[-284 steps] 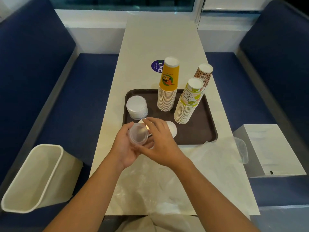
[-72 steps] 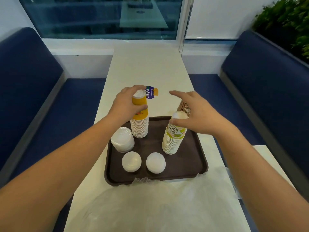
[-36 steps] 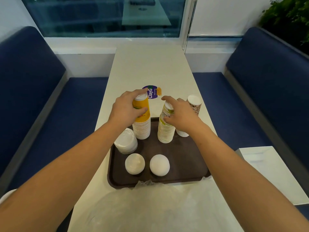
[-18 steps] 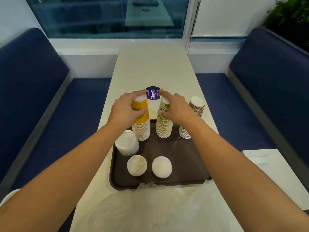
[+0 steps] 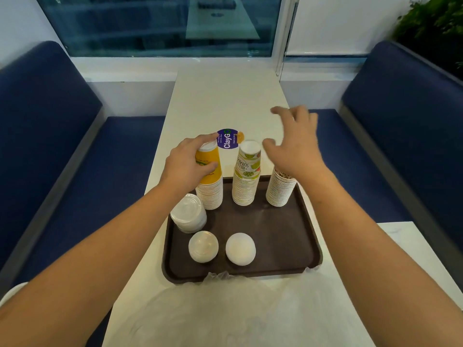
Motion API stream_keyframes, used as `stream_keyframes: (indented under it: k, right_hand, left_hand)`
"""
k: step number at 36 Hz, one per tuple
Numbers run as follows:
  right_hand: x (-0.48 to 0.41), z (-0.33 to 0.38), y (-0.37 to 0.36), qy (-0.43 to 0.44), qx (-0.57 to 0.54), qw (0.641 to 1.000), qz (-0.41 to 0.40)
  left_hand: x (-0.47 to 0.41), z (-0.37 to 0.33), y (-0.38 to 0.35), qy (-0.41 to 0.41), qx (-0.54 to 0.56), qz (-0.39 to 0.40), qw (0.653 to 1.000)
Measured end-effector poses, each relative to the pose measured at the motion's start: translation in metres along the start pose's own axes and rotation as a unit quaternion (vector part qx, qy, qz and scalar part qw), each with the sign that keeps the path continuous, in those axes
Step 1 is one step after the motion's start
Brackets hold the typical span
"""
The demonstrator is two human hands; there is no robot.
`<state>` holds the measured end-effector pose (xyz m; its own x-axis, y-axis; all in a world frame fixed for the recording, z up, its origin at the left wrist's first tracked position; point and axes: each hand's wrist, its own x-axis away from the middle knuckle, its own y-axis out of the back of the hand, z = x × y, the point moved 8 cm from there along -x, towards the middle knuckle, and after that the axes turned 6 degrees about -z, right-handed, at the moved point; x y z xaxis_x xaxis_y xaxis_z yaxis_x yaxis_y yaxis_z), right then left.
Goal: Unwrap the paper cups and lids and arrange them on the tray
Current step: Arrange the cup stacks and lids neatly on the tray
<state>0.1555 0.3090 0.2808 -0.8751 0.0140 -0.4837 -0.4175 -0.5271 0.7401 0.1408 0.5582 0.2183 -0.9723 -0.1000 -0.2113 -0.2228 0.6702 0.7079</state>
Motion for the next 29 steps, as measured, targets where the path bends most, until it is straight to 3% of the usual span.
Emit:
stream_keyframes:
  k: [2, 6, 8, 13, 29]
  right_hand:
    - [-0.001, -0.021, 0.005, -0.034, 0.028, 0.999, -0.005]
    - [0.017, -0.064, -0.024, -0.114, 0.052, 0.981, 0.150]
    - [0.029, -0.075, -0.036, -0.128, 0.011, 0.976, 0.178]
    - [0.035, -0.080, -0.043, -0.129, -0.030, 0.983, 0.129]
    - [0.032, -0.071, -0.045, -0.127, -0.018, 0.982, 0.137]
  left_hand:
    - [0.000, -0.001, 0.000, 0.000, -0.003, 0.001, 1.000]
    - [0.000, -0.001, 0.000, 0.004, -0.012, 0.000, 1.000]
    - [0.000, -0.002, -0.001, 0.003, -0.013, 0.000, 1.000]
    - [0.001, -0.002, 0.000, 0.004, -0.013, -0.002, 1.000]
    - [0.002, 0.004, 0.007, 0.016, -0.014, -0.009, 1.000]
